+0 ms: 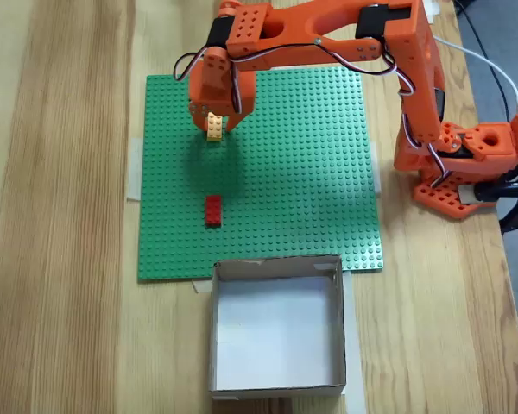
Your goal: Pick the yellow lego block and put it in the box.
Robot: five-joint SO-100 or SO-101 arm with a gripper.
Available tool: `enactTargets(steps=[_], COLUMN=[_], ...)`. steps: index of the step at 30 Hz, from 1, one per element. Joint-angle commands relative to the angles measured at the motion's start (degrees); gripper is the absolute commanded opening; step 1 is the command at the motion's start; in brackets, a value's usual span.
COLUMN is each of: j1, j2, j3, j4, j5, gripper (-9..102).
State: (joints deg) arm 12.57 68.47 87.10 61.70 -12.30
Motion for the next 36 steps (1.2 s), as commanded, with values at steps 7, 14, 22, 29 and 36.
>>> enactTargets(steps=[7,14,22,29,36], j1=[-0.3,-0.2,-0.4,-2.5,-6.9], j2=[1.1,3.9,11.5,21.5,32.9], j3=[0.1,3.3,7.7,10.4,17.0], j4=[-2.3,-3.3,-2.5,-0.3,0.3], j5=[0.4,-0.4,-0.3,0.3,0.6], gripper=[8,3,1,0,0])
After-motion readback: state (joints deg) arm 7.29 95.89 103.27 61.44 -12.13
